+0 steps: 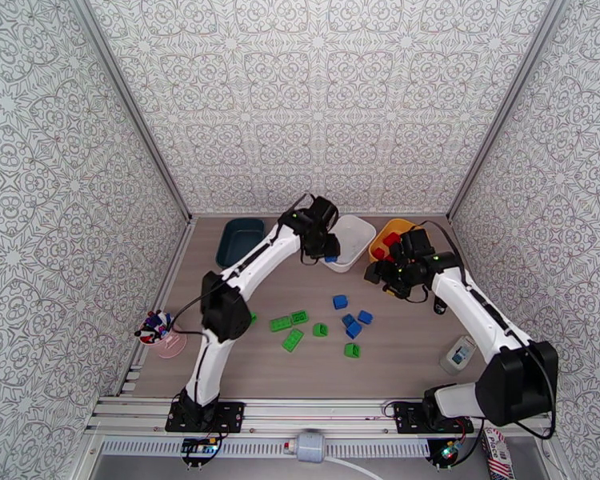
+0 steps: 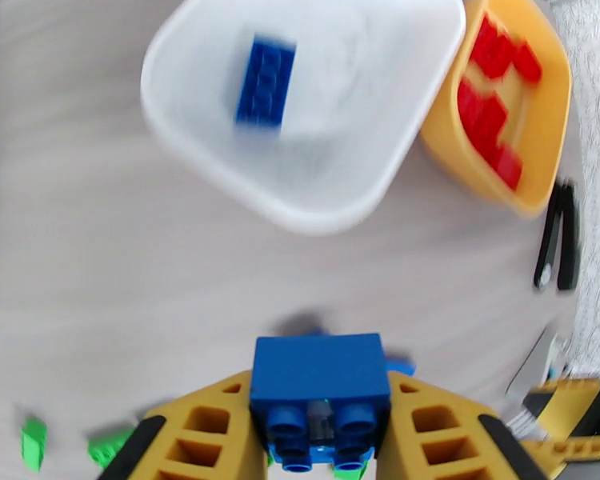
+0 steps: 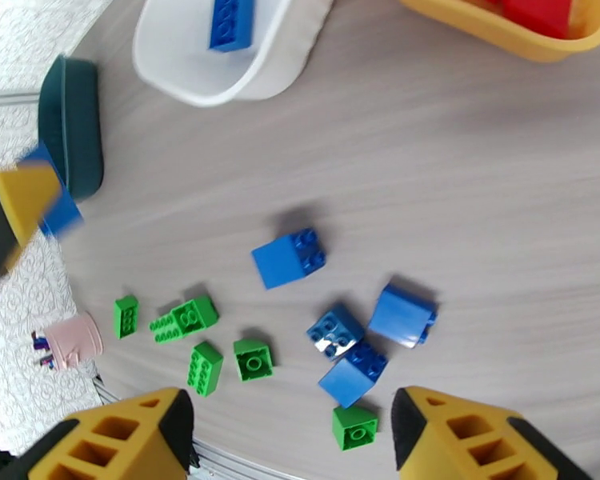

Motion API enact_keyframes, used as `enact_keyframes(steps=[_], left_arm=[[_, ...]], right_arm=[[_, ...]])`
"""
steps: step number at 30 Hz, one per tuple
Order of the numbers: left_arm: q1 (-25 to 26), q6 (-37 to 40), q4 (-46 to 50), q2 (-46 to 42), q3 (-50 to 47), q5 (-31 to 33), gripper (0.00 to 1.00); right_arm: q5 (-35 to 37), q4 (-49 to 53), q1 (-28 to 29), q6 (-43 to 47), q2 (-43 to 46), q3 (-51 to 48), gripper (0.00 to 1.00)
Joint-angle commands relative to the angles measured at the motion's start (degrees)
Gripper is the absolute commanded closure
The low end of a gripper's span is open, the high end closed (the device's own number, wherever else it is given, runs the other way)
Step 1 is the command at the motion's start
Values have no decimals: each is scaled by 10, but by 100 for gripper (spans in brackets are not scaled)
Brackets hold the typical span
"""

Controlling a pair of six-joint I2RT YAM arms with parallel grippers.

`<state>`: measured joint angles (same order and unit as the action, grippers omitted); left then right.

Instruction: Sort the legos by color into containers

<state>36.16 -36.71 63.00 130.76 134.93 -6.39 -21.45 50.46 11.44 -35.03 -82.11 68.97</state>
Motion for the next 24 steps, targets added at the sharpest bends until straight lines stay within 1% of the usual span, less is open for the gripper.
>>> enact_keyframes(steps=[1, 4, 8, 9, 11, 12, 14, 16, 18, 21, 24], left_arm=[[-24, 15, 45, 65, 90, -27, 70], [-47, -1, 20, 100, 125, -53, 66], [-70, -23, -44, 112, 113, -107, 60], [-74, -24, -64, 112, 107, -124, 56], [-76, -22, -102, 112, 96, -165, 45], [-77, -21, -116, 111, 91, -185, 38], [-76, -19, -136, 106, 78, -206, 31], [-74, -15, -149, 89, 50, -211, 28], [-75, -15, -169, 61, 7, -208, 27], [-79, -19, -207, 3, -76, -197, 27], [-81, -15, -230, -65, -160, -172, 28]], right_arm=[[11, 24, -10, 22, -18, 28, 30], [12, 25, -13, 25, -35, 38, 30], [8, 25, -13, 29, -61, 46, 31], [7, 24, -13, 30, -65, 47, 31], [8, 21, -12, 32, -72, 46, 31], [7, 21, -13, 33, -76, 45, 31], [5, 21, -12, 34, -81, 42, 30], [5, 21, -11, 35, -83, 36, 29], [9, 22, -9, 38, -83, 29, 29], [18, 25, -1, 42, -80, 15, 28], [30, 28, 17, 41, -80, -6, 29]])
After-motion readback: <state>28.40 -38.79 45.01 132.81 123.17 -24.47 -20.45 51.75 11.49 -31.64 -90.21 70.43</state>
